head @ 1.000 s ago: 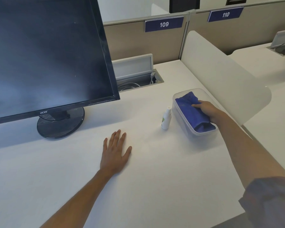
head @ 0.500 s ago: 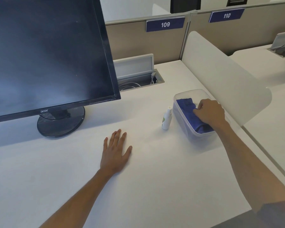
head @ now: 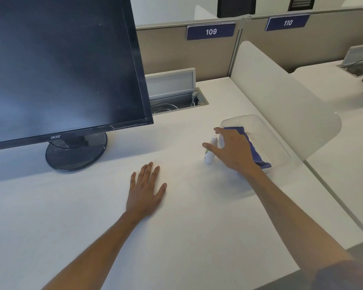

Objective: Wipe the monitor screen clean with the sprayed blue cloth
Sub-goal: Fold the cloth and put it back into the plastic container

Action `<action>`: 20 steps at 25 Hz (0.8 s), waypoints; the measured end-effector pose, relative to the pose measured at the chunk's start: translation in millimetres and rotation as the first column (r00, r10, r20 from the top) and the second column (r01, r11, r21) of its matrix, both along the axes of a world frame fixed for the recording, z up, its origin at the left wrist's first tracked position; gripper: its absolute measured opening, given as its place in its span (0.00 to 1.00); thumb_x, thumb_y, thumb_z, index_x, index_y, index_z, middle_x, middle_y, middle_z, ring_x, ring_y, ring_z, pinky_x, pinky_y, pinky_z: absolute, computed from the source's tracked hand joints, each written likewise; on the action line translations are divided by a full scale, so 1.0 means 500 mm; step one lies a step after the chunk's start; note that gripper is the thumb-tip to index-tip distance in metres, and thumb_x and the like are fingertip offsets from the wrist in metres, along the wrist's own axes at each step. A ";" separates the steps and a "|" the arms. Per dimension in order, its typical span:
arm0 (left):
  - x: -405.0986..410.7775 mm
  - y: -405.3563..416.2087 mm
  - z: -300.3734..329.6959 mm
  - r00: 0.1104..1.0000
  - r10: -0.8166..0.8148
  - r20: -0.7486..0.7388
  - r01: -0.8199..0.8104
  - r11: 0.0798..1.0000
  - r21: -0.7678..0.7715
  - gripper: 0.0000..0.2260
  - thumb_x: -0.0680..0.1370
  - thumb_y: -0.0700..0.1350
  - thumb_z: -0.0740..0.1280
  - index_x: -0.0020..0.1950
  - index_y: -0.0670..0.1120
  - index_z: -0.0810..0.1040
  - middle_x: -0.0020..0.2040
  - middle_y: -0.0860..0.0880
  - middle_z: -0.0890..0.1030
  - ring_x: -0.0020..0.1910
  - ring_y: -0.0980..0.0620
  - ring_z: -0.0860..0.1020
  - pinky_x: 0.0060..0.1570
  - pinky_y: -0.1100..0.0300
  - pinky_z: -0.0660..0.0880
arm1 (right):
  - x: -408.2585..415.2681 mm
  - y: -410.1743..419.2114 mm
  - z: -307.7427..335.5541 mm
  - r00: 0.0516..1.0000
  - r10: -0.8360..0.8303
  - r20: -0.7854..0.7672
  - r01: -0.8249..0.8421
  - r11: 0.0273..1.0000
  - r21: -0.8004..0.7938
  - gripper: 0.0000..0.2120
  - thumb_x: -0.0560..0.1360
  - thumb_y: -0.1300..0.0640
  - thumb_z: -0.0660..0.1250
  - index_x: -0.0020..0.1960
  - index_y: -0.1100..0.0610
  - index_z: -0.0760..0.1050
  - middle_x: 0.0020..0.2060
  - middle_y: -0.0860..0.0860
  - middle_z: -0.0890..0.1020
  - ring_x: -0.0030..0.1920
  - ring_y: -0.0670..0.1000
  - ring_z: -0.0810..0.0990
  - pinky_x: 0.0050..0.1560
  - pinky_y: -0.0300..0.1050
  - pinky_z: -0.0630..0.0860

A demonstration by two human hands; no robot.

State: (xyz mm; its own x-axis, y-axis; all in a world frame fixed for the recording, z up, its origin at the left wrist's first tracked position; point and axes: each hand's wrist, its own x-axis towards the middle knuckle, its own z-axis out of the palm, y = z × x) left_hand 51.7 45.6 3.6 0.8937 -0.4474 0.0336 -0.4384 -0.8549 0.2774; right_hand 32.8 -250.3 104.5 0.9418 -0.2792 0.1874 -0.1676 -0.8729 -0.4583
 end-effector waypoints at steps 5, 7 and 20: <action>-0.002 0.002 -0.001 1.000 0.000 0.000 0.000 1.000 -0.005 0.28 0.79 0.62 0.48 0.77 0.54 0.53 0.79 0.52 0.51 0.78 0.54 0.47 0.76 0.48 0.43 | 0.036 0.018 -0.014 0.998 -0.043 -0.035 0.044 0.999 0.024 0.18 0.77 0.40 0.64 0.61 0.50 0.76 0.45 0.53 0.83 0.47 0.56 0.79 0.50 0.50 0.72; -0.001 0.002 0.000 1.000 0.003 0.002 -0.003 1.000 -0.004 0.28 0.79 0.62 0.48 0.77 0.54 0.53 0.80 0.52 0.51 0.78 0.54 0.47 0.76 0.48 0.43 | 0.032 0.010 0.002 0.998 -0.063 0.016 0.061 0.996 0.068 0.17 0.75 0.39 0.66 0.56 0.49 0.77 0.41 0.51 0.83 0.45 0.55 0.79 0.45 0.48 0.72; 0.000 0.000 0.003 1.000 0.005 0.002 -0.005 1.000 -0.002 0.29 0.78 0.62 0.46 0.77 0.53 0.53 0.80 0.52 0.51 0.78 0.54 0.47 0.76 0.48 0.44 | 0.035 -0.236 0.108 0.895 -0.369 0.250 0.377 0.926 0.015 0.21 0.74 0.41 0.70 0.48 0.60 0.78 0.41 0.59 0.83 0.38 0.56 0.73 0.39 0.44 0.63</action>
State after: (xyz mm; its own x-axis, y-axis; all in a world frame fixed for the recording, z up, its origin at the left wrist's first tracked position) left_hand 52.0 45.8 4.9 0.8956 -0.4433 0.0361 -0.4350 -0.8562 0.2786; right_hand 50.2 -368.5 158.5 0.6933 -0.5908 0.4126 -0.3708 -0.7834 -0.4988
